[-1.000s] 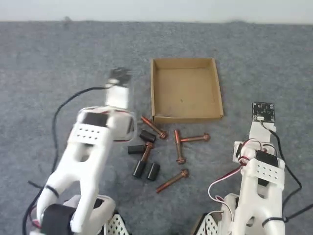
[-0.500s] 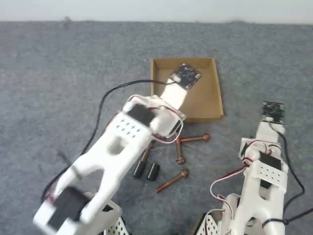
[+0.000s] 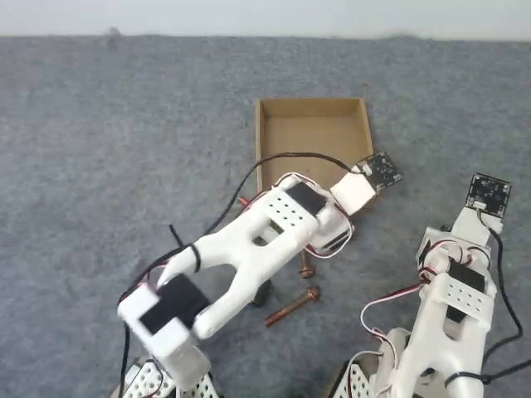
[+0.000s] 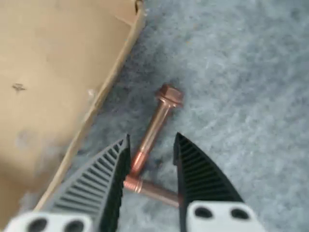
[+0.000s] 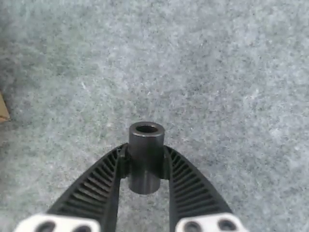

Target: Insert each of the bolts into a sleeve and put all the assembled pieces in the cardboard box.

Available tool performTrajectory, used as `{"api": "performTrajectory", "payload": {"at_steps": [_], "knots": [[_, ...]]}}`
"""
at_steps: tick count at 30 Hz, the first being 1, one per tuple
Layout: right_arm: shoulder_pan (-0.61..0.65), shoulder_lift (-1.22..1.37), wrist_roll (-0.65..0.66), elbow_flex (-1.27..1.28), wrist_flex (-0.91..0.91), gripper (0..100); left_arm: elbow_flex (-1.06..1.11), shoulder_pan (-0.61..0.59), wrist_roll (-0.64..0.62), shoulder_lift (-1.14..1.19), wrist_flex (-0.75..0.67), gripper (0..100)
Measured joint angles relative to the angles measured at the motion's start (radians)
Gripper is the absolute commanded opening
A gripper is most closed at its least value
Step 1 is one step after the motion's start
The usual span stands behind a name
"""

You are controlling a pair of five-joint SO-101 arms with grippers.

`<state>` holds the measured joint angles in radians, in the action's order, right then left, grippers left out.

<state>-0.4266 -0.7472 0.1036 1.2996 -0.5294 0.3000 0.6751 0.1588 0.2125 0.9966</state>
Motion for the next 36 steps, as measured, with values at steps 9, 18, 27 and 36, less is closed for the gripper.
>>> {"api": "performTrajectory", "payload": {"at_steps": [9,18,27,36], "knots": [[0.000,0.000,0.000,0.000,0.000,0.7,-0.143,0.003,0.009,0.203,-0.029,14],[0.000,0.000,0.000,0.000,0.000,0.8,-0.281,0.006,0.011,0.302,0.020,14],[0.000,0.000,0.000,0.000,0.000,0.8,-0.367,0.043,0.021,0.362,0.114,1],[0.000,0.000,0.000,0.000,0.000,0.8,-0.376,0.083,0.110,0.364,0.195,1]]}}
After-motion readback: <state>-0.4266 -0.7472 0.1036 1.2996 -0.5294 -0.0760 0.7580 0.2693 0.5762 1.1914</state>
